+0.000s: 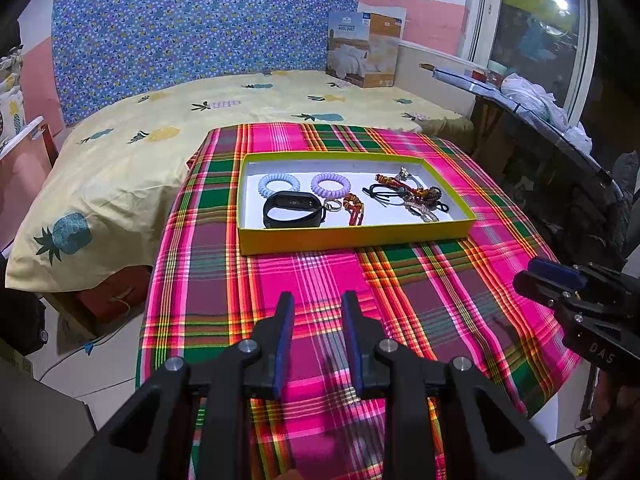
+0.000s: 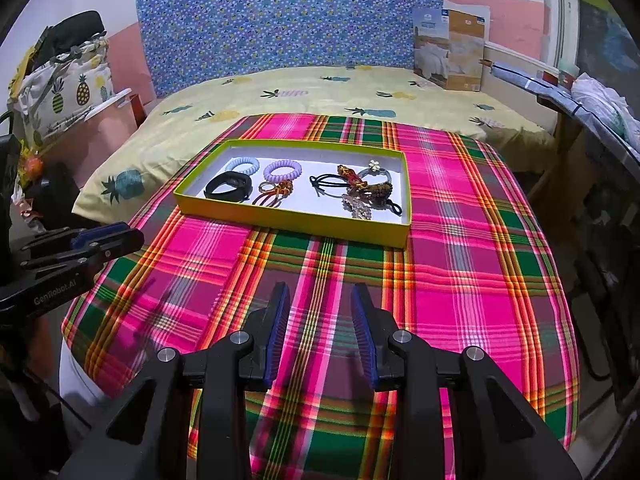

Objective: Organize jewelry

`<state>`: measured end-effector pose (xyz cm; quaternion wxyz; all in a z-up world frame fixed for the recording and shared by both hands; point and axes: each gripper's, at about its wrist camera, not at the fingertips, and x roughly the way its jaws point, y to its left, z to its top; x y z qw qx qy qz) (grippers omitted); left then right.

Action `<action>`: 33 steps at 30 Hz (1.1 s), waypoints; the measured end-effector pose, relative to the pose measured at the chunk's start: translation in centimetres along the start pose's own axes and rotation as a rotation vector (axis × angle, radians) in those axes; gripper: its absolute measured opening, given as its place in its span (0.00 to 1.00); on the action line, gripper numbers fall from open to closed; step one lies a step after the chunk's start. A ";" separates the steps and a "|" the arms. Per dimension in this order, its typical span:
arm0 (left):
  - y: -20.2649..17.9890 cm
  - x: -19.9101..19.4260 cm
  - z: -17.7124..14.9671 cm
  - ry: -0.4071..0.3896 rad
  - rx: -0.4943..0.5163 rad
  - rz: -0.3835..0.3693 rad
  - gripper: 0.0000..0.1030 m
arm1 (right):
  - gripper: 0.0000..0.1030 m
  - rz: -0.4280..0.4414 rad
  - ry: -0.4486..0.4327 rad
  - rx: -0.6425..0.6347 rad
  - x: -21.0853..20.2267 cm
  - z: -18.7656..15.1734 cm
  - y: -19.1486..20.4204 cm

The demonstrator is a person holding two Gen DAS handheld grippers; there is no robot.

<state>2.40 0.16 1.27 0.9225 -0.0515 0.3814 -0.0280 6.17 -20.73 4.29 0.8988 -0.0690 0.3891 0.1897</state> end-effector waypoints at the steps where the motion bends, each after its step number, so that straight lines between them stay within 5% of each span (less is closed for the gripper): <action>1: 0.0 0.0 0.0 0.001 0.000 0.001 0.24 | 0.32 0.000 0.000 0.000 0.0 0.0 0.0; 33: 0.0 0.5 -0.1 0.014 0.007 0.018 0.24 | 0.32 0.001 0.010 -0.002 0.4 -0.1 0.1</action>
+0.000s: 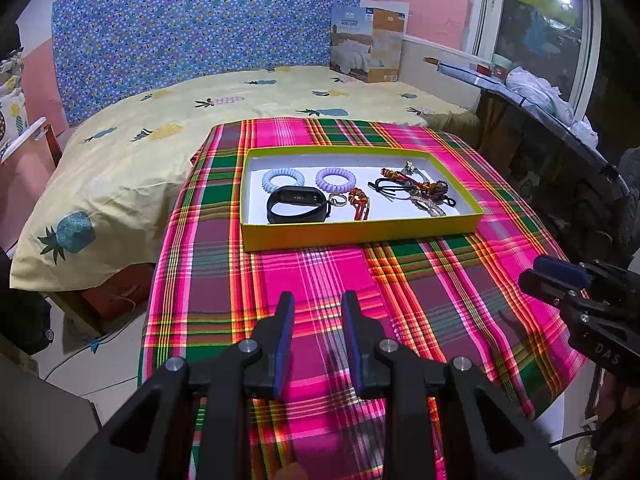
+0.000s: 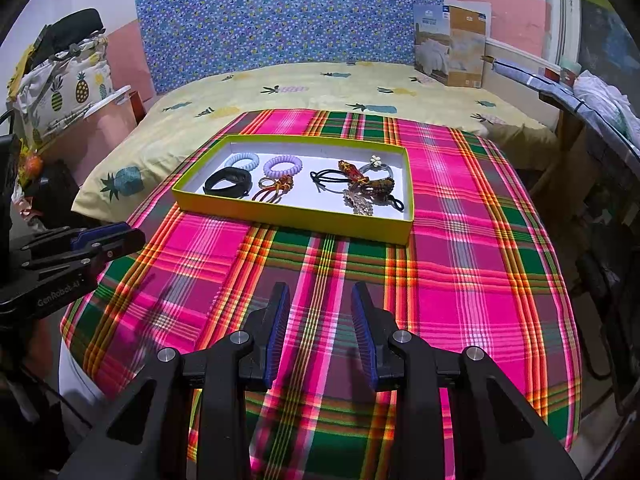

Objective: Organize jewelry

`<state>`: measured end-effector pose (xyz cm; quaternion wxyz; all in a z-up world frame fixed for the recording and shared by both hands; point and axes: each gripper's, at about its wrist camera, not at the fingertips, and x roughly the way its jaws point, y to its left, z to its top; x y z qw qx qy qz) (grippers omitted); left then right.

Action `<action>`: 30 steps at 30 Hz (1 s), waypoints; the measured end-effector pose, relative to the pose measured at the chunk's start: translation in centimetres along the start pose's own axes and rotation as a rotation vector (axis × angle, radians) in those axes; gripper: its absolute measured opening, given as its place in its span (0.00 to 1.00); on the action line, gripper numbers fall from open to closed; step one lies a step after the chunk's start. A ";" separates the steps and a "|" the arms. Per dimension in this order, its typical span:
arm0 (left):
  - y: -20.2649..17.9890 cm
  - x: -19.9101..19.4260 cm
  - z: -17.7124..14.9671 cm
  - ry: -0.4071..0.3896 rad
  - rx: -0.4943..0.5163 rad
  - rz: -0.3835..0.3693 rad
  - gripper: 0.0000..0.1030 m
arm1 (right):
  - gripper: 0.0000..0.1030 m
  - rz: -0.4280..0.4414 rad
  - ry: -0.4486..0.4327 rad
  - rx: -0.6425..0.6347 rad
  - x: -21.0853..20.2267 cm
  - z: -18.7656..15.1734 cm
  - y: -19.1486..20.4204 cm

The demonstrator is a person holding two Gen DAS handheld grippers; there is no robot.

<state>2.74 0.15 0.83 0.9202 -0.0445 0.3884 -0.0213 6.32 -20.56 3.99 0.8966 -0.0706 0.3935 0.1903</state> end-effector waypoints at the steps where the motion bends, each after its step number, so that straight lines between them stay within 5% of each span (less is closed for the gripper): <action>1: 0.0 0.0 0.0 0.000 0.000 0.001 0.24 | 0.32 0.000 0.000 0.001 0.0 0.0 0.0; 30: 0.2 0.1 -0.4 0.013 -0.003 0.024 0.24 | 0.32 0.001 0.005 0.000 0.2 -0.2 0.2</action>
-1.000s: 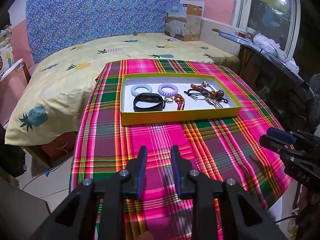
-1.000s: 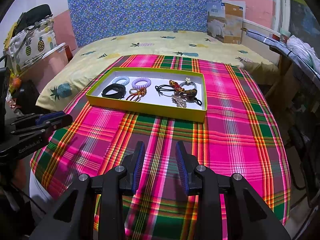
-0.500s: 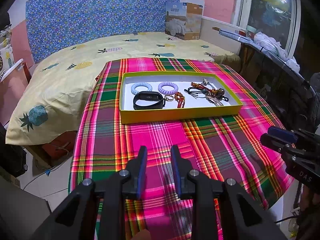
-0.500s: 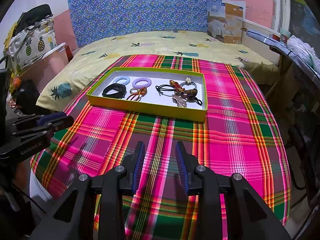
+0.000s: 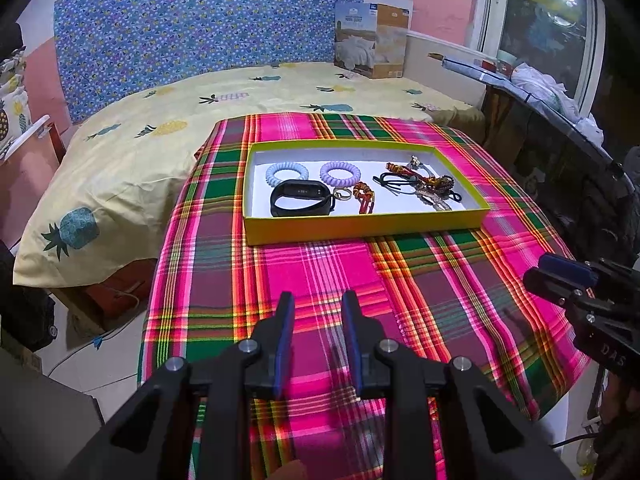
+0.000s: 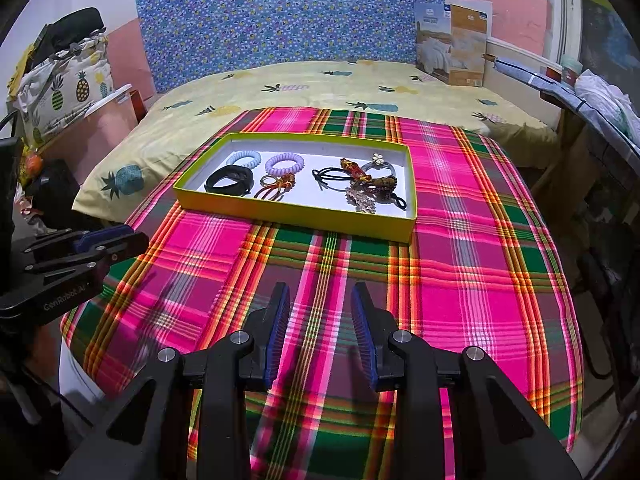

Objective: Organize jewelry

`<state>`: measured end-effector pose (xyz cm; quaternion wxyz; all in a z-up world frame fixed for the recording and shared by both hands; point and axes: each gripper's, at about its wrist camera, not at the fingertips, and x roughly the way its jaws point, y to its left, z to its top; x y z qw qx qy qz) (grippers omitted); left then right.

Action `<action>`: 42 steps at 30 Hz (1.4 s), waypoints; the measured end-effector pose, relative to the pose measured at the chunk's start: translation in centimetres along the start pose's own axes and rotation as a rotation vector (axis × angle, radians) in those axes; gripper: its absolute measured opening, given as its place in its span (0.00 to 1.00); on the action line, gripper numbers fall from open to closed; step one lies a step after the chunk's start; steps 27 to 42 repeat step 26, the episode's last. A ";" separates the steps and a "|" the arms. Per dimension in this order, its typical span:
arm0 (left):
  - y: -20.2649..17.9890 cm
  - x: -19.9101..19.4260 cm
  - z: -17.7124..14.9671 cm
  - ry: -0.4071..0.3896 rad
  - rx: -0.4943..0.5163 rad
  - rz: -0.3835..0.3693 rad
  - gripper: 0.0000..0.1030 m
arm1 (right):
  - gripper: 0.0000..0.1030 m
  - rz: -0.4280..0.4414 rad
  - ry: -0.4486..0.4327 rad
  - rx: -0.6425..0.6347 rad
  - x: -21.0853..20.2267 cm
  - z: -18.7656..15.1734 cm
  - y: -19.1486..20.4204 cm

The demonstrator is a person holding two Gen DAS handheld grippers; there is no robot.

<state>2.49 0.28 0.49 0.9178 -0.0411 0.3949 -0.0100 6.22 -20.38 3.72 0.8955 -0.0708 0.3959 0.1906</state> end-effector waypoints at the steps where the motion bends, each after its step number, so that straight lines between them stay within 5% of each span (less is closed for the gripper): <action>1: -0.1 0.0 0.0 -0.001 0.000 0.002 0.24 | 0.32 0.000 0.000 0.000 0.0 0.0 0.0; 42: -0.4 0.2 0.2 0.001 -0.003 0.010 0.24 | 0.32 0.001 0.001 -0.001 0.0 -0.2 0.3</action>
